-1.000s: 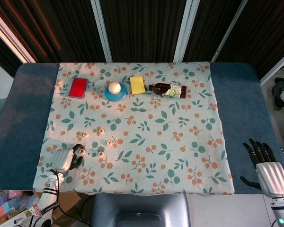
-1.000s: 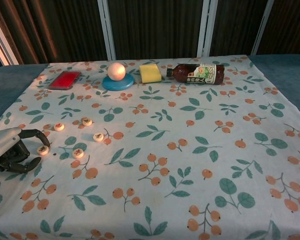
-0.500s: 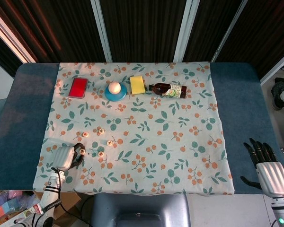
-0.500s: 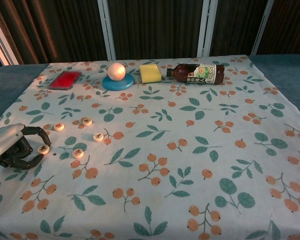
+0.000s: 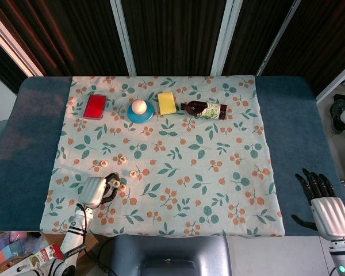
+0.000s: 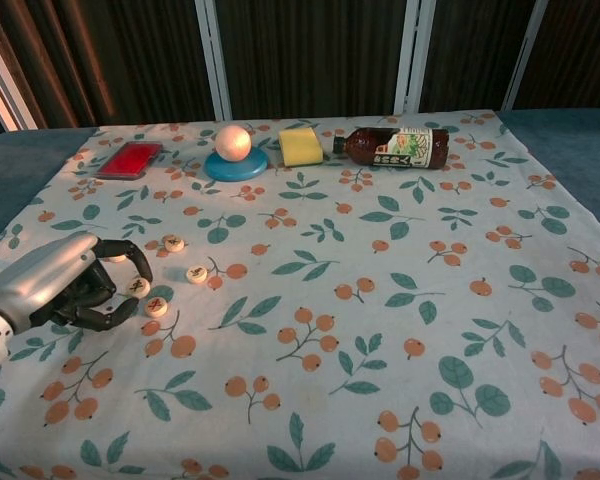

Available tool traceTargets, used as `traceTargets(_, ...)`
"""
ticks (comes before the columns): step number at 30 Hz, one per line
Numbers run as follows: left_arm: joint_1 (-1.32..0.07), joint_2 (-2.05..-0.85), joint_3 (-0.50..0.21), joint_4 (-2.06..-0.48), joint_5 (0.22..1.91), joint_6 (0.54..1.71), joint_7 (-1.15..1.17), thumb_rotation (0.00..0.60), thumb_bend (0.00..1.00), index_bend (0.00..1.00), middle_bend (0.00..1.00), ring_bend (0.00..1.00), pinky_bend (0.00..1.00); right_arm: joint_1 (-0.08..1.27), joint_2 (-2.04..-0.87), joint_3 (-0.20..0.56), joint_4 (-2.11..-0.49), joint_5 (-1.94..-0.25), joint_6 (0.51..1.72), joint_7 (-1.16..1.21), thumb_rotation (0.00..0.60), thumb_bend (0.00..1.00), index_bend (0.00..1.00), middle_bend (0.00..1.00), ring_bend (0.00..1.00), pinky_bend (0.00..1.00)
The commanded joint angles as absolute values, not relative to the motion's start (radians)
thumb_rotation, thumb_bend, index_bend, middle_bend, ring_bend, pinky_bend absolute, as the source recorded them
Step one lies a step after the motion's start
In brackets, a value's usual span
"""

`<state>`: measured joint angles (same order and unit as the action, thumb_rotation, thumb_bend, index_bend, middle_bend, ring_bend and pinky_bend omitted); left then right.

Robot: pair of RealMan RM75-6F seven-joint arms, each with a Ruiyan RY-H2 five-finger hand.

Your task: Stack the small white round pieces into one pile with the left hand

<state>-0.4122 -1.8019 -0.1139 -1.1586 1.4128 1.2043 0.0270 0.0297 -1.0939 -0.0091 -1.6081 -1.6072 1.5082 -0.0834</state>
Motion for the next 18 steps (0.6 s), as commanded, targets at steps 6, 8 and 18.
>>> traceTargets(6, -0.42, -1.827, -0.108, -1.157, 1.401, 1.194, 0.055, 0.6, 0.43, 0.5, 1.0, 1.0, 1.0, 0.027, -1.088, -0.008, -1.607, -1.608, 1.515, -0.072, 0.6, 0.07, 0.0, 0.0, 0.0, 0.0)
traceTargets(8, -0.422, -1.831, -0.108, -1.151, 1.397, 1.19, 0.059, 0.6, 0.43, 0.5, 1.0, 1.0, 1.0, 0.026, -1.088, -0.009, -1.606, -1.608, 1.515, -0.071, 0.6, 0.07, 0.0, 0.0, 0.0, 0.0)
traceTargets(18, -0.424, -1.826, -0.101, -1.149, 1.393, 1.181, 0.06, 0.6, 0.44, 0.39, 1.0, 1.0, 1.0, 0.025, -1.088, -0.008, -1.608, -1.608, 1.517, -0.072, 0.6, 0.07, 0.0, 0.0, 0.0, 0.0)
